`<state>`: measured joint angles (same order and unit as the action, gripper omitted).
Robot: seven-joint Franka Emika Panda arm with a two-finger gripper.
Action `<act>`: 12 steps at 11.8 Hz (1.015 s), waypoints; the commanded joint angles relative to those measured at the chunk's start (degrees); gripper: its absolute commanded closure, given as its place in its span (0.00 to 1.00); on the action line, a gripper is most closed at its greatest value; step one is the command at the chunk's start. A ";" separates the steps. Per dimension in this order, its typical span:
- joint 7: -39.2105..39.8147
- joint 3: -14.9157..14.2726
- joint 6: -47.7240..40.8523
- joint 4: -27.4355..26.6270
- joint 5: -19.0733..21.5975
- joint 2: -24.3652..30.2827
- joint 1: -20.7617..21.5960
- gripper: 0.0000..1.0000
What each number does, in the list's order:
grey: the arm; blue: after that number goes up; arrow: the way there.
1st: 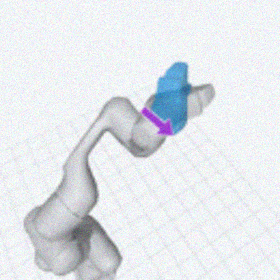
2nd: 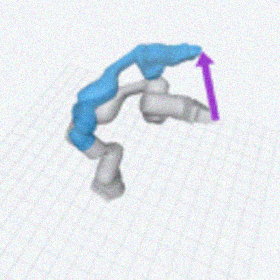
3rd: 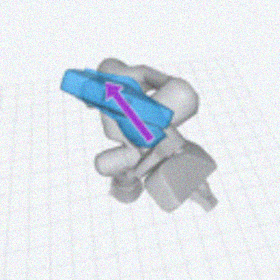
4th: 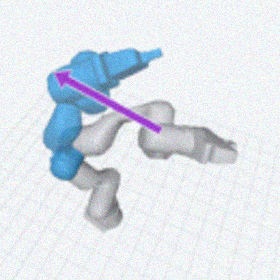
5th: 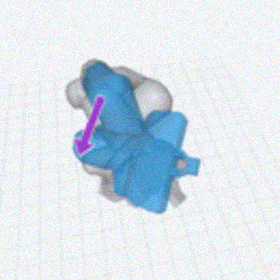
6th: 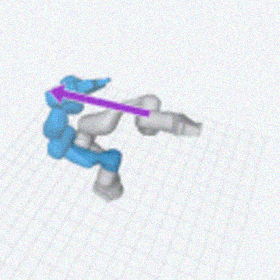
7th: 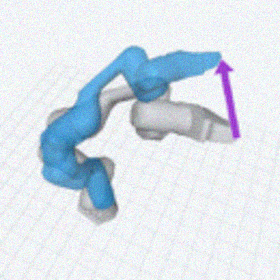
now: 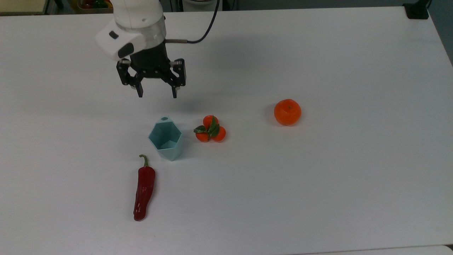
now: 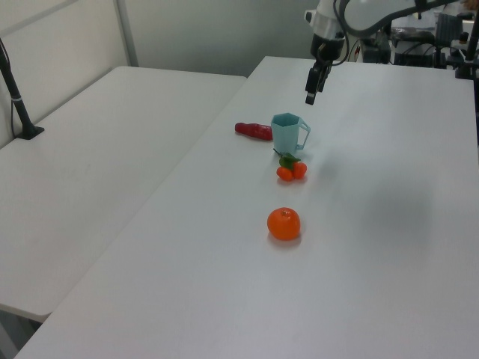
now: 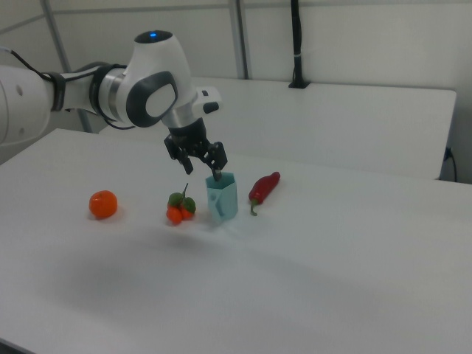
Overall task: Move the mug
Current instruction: 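Lower the gripper into the teal mug's rim and close it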
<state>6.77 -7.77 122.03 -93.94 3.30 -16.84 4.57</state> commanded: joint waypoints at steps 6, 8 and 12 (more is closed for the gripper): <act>1.31 -0.40 5.85 -0.72 -4.35 -6.79 1.15 0.39; 1.05 -0.23 7.33 -0.72 -4.45 -8.02 1.24 0.39; 0.70 0.04 8.39 -0.54 -5.93 -9.61 1.41 0.39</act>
<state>7.42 -7.47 129.03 -93.92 -0.68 -26.22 5.19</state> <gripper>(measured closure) 0.383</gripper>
